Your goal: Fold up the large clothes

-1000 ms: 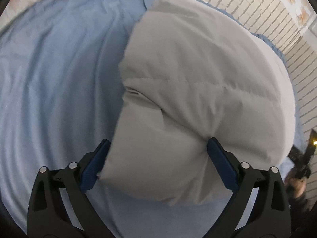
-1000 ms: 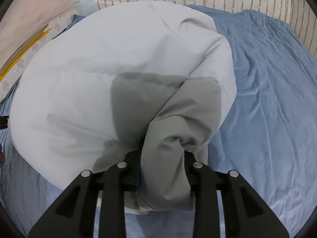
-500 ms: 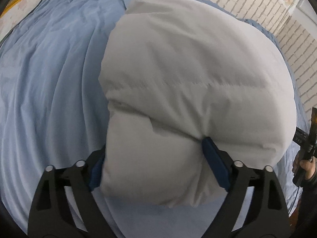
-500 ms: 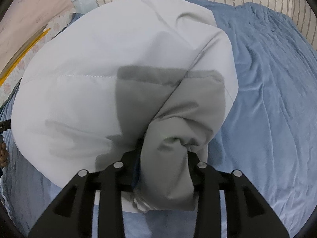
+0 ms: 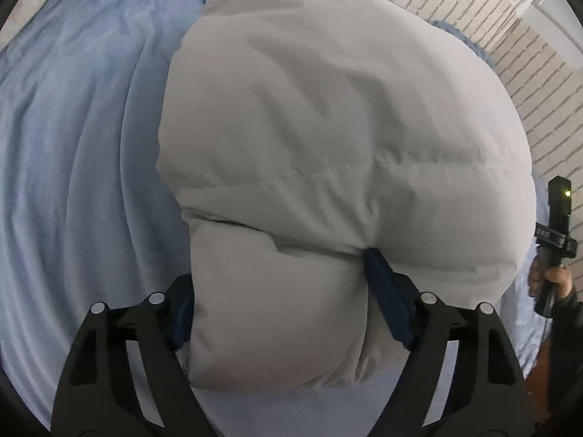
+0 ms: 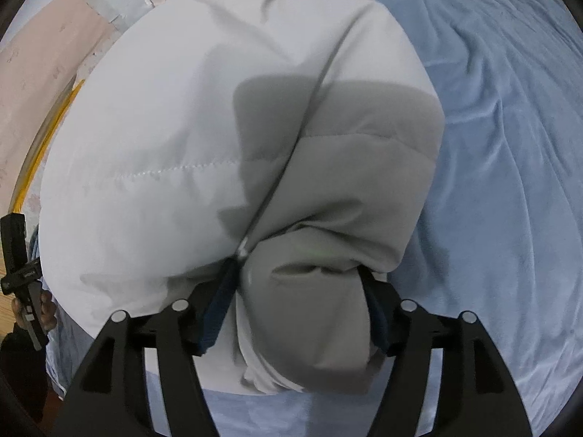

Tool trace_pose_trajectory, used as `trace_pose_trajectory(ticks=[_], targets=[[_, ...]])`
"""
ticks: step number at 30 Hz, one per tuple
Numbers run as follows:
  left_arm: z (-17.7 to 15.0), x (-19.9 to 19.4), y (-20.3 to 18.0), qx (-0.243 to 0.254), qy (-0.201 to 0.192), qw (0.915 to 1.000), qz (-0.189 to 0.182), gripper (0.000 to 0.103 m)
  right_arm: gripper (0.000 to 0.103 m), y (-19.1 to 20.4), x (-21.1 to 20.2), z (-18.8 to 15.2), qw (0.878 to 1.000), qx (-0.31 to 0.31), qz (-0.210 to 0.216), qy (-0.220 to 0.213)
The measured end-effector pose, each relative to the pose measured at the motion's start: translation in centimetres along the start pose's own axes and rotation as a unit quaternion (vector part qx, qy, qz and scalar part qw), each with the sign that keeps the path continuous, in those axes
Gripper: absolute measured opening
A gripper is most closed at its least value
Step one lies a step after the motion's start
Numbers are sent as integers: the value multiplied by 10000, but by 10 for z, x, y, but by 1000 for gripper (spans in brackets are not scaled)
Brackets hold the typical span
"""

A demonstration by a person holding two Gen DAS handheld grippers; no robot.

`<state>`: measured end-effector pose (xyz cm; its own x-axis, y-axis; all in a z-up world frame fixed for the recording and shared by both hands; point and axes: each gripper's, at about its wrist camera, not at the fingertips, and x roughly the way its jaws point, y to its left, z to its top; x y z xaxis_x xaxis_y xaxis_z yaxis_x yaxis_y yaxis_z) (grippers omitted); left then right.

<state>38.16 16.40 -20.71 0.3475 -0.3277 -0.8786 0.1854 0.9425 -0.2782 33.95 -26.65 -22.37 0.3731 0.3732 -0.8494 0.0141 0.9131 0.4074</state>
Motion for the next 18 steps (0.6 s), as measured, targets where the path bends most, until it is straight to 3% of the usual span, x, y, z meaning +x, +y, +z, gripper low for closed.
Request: trace_pose_trajectory(ticks=[4, 7, 12, 18], targets=[[4, -2, -4, 184, -54, 9997, 142, 65, 58, 7, -2, -1, 10000, -78, 9, 33], [8, -2, -14, 567, -30, 9974, 446, 59, 49, 18, -2, -2, 9994, -296, -133, 75], [18, 6, -25, 895, -10, 9923, 854, 54, 45, 30, 4, 0, 9981, -459, -401, 130], [26, 9, -18, 942, -4, 9911, 941, 53, 45, 40, 9, -2, 9973, -510, -508, 129]])
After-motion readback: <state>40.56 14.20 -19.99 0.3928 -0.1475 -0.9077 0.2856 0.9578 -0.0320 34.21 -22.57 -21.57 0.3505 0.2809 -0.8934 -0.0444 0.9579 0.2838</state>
